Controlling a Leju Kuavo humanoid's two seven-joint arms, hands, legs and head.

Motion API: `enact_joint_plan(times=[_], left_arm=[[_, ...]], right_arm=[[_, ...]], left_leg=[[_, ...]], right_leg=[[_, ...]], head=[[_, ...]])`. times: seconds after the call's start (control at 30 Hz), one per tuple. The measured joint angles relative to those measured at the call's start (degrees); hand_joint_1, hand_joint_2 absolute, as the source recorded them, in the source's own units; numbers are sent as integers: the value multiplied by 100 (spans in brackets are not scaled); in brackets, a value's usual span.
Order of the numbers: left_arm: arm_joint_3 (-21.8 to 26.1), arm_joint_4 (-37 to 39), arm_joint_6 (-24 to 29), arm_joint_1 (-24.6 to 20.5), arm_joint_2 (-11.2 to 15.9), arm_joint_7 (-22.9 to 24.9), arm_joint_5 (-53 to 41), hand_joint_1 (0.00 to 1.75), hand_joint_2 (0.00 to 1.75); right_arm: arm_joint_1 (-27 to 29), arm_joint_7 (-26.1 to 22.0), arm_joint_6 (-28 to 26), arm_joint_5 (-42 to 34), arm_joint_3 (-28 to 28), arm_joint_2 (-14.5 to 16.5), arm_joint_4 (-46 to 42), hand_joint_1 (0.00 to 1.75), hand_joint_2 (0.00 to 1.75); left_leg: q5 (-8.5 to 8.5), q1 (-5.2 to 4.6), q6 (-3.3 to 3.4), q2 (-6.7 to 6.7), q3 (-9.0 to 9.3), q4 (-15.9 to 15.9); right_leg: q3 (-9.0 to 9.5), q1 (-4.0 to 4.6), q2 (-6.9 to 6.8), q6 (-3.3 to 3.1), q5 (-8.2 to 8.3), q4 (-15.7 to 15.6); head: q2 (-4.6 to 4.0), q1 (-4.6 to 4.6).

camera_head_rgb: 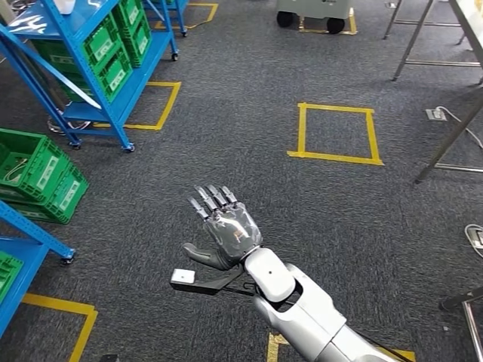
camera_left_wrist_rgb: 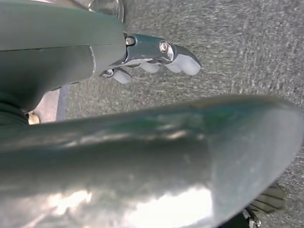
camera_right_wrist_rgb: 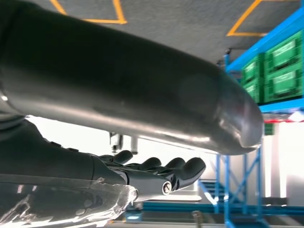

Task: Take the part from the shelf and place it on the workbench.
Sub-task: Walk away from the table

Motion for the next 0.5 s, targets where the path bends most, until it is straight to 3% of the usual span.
enact_joint_plan(times=[0.03,0.07,0.13,0.2,0.23,0.27,0.33,0.4,0.47,0.5], left_arm=[[0,0,-3,-3,-1,0,-2,0,0],[0,0,-4,1,-1,0,-3,0,0],[1,-1,-6,9,3,0,-3,0,0],[1,-1,-13,-5,1,-3,-4,0,0],[0,0,-19,-16,-1,-11,-5,0,0],[0,0,-27,-23,-3,-25,-5,0,0],[0,0,-43,-15,-3,-57,-5,0,0],[1,0,-54,-1,-3,-79,-4,0,0],[1,0,-57,-13,1,-91,-4,0,0],[1,0,-57,-21,5,-93,-4,0,0]], right_arm=[[7,0,-1,1,1,-2,10,0,0],[11,0,-2,1,2,-2,20,0,0],[9,0,-4,1,4,-2,28,0,0],[-1,1,-7,0,2,-1,30,0,0],[-8,4,-9,0,1,-1,31,0,0],[-12,9,-12,0,1,-2,32,0,0],[-16,22,-14,0,3,-1,33,0,0],[-21,33,-16,0,4,4,33,0,0],[-20,39,-18,0,3,2,37,0,0],[-12,40,-19,0,3,-3,40,0,0]], left_leg=[[-85,3,-11,31,-128,278],[-57,4,-19,47,-154,350],[268,2,-22,148,139,-171],[541,-23,-3,427,555,-938],[584,-36,27,515,665,-1150],[576,-51,62,536,700,-1232],[577,-51,145,375,690,-1238],[585,-25,213,229,697,-1245],[595,-1,263,96,695,-1249],[598,-1,275,23,691,-1249]], right_leg=[[-2,4,-91,-5,-6,1],[-1,6,-178,-5,-12,2],[13,7,-336,14,-28,6],[34,42,-466,58,-66,24],[45,66,-524,82,-87,31],[58,90,-582,105,-107,33],[87,94,-693,149,-143,26],[25,64,-507,216,-290,208],[-278,38,-140,268,-623,866],[-487,32,-34,274,-795,1290]], head=[[0,-1],[0,-1],[0,-2],[0,-6],[0,-1],[0,4],[0,14],[0,26],[0,50],[0,58]])
